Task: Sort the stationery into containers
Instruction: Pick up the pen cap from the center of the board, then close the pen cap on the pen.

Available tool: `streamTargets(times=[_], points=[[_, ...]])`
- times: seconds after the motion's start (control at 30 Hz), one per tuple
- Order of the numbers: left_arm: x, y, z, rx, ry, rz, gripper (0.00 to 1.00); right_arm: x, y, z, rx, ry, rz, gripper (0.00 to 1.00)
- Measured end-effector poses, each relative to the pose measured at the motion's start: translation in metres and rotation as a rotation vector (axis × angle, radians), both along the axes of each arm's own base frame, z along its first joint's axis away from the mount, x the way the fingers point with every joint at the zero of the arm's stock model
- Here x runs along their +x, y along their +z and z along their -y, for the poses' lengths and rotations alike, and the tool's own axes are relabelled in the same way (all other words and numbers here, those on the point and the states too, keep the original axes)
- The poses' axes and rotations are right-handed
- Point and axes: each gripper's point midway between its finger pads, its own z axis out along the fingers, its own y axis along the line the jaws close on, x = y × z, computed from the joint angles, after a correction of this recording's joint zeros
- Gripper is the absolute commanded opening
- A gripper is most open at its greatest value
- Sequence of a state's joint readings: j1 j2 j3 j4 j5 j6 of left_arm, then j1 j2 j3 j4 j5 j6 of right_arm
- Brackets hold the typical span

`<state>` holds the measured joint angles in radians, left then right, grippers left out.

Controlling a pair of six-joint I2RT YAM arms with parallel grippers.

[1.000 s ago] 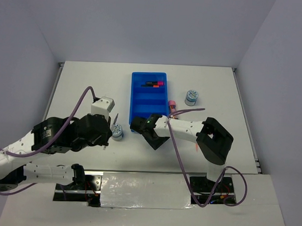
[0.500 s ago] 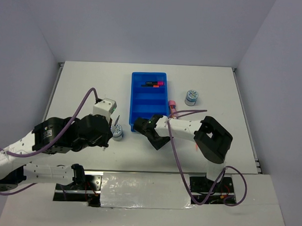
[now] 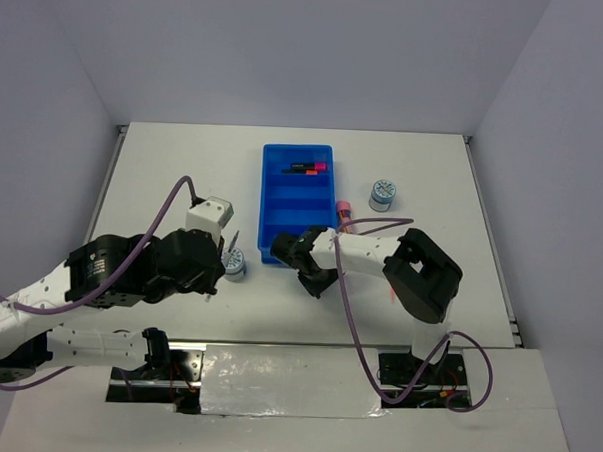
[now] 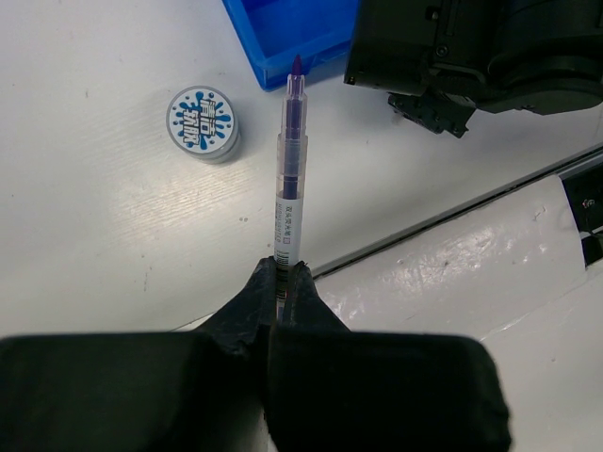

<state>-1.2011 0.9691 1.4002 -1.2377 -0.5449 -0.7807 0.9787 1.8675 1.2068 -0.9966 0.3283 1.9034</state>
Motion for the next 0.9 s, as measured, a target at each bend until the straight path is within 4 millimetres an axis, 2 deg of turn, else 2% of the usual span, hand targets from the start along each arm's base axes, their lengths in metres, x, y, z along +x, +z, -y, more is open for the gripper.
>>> streamTargets(times=[0.03,0.07,0.13,0.33,0.4,0.47,0.53,0.57,0.7,0.8,0.9], points=[[0.0,0.0,0.0,0.0,0.0,0.0,0.0,-0.001,0.0,0.0,-0.001,0.003,-0.005,0.14],[0.0,0.0,0.0,0.001,0.0,0.0,0.0,-0.001,0.0,0.0,0.0,0.006,-0.006,0.04],[0.0,0.0,0.001,0.001,0.0,0.0,0.0,-0.001,-0.001,0.001,0.005,0.011,-0.003,0.0],[0.001,0.001,0.003,-0.009,0.0,0.003,0.0,-0.002,0.003,0.003,0.061,0.104,0.041,0.0],[0.002,0.003,0.006,-0.024,-0.003,0.007,0.0,-0.006,0.01,0.009,0.077,0.153,0.07,0.0],[0.002,0.006,0.011,-0.047,-0.019,0.013,0.0,-0.008,0.027,0.017,0.107,0.218,0.123,0.0],[0.001,0.006,0.021,-0.086,-0.044,0.016,0.0,-0.004,0.057,0.017,0.176,0.292,0.226,0.0],[0.001,0.006,0.026,-0.105,-0.056,0.015,0.0,0.0,0.079,0.016,0.213,0.342,0.299,0.0],[-0.001,0.004,0.054,-0.214,-0.125,0.015,0.0,0.018,0.182,0.015,0.368,0.493,0.637,0.0],[-0.005,0.011,0.087,-0.358,-0.198,0.019,0.0,0.029,0.254,0.029,0.402,0.565,0.876,0.0],[-0.006,0.021,0.111,-0.479,-0.25,0.04,0.0,0.039,0.327,0.04,0.402,0.607,1.081,0.0]])
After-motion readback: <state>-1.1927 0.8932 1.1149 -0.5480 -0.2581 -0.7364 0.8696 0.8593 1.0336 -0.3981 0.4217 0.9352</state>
